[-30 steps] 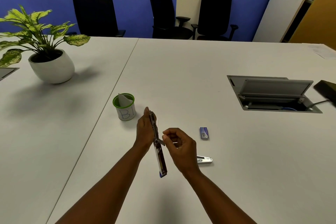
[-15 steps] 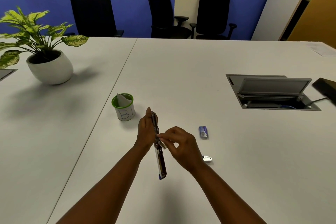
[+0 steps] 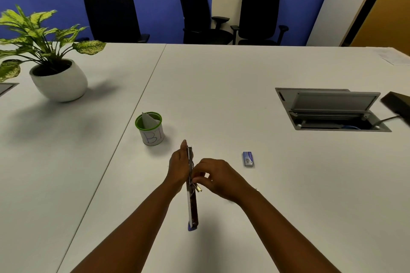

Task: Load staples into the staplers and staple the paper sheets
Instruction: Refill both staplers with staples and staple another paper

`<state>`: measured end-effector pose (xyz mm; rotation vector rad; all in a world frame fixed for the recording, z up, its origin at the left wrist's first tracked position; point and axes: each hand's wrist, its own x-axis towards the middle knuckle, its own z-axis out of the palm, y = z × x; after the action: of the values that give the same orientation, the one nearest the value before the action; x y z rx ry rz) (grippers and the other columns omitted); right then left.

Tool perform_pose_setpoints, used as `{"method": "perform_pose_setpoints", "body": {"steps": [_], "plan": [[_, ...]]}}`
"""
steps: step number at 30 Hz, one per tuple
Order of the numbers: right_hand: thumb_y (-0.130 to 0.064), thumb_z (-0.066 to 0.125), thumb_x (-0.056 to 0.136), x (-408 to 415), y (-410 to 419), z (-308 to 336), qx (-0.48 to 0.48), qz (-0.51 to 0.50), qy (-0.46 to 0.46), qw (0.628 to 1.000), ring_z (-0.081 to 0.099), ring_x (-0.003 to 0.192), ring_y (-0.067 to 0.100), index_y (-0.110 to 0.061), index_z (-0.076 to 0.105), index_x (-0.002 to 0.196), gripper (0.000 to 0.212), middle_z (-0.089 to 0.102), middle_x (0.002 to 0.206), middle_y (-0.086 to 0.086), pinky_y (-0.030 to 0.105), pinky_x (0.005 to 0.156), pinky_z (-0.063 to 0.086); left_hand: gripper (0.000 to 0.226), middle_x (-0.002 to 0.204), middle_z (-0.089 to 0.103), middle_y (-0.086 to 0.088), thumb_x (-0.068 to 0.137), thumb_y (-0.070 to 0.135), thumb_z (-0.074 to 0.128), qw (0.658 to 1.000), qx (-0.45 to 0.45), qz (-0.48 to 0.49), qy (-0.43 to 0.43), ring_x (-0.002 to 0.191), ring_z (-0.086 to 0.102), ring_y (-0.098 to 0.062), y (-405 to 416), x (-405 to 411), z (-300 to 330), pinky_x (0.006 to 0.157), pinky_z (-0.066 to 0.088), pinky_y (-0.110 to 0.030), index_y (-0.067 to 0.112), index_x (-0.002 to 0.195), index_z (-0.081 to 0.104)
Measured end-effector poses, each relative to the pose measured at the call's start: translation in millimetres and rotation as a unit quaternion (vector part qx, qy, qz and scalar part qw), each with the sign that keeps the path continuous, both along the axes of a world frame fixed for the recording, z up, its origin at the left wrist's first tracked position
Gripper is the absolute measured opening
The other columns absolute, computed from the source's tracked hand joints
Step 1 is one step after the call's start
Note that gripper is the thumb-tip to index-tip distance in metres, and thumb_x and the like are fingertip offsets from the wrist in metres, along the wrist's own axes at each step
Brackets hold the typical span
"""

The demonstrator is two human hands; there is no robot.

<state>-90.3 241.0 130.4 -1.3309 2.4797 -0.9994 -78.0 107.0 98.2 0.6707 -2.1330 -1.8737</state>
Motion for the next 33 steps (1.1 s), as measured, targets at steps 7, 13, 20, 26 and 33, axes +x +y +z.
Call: {"method": "perform_pose_setpoints", "body": {"steps": [7,13,20,26,33], "plan": [[-0.016,0.049,0.092,6,-4,-15,0.06,0.02,-0.026,0.998,0.054,0.089,0.021,-0.007,0.061,0.096,0.015,0.06,0.099,0.009,0.03,0.078,0.04,0.054,0.054,0.043,-0.002,0.098,0.043,0.025,0.997,0.026,0.019,-0.067,0.051,0.04,-0.013,0,8,-19,0.052,0.032,-0.024,0.013,0.056,0.042],[-0.02,0.048,0.092,12,-5,-34,0.035,-0.013,-0.021,0.999,0.053,0.08,0.019,-0.011,0.056,0.091,0.012,0.058,0.093,0.005,0.032,0.074,0.043,0.054,0.055,0.044,-0.003,0.098,0.046,0.025,0.99,0.061,0.014,-0.128,0.053,0.044,-0.015,-1,11,-29,0.052,0.037,-0.026,0.014,0.058,0.042],[-0.016,0.056,0.087,9,-4,-36,-0.008,0.002,-0.094,0.996,0.054,0.08,0.011,-0.013,0.061,0.087,0.006,0.065,0.09,0.005,0.028,0.077,0.045,0.055,0.053,0.042,-0.002,0.098,0.044,0.025,0.99,0.038,0.001,-0.138,0.05,0.04,-0.013,-2,10,-31,0.05,0.032,-0.025,0.014,0.054,0.04],[-0.019,0.044,0.091,16,-6,-40,0.073,0.002,-0.11,0.991,0.049,0.08,0.016,-0.011,0.054,0.088,0.013,0.06,0.095,0.009,0.034,0.076,0.042,0.055,0.053,0.041,-0.003,0.099,0.042,0.025,0.985,0.04,0.008,-0.167,0.05,0.039,-0.015,0,16,-39,0.049,0.031,-0.025,0.014,0.054,0.037],[-0.02,0.039,0.096,23,-4,-68,0.06,-0.107,-0.157,0.98,0.056,0.092,0.022,-0.01,0.052,0.096,0.016,0.06,0.102,0.007,0.034,0.078,0.044,0.054,0.059,0.044,-0.006,0.099,0.043,0.021,0.974,-0.006,0.0,-0.227,0.052,0.04,-0.017,-6,31,-56,0.046,0.031,-0.025,0.01,0.061,0.041]]}}
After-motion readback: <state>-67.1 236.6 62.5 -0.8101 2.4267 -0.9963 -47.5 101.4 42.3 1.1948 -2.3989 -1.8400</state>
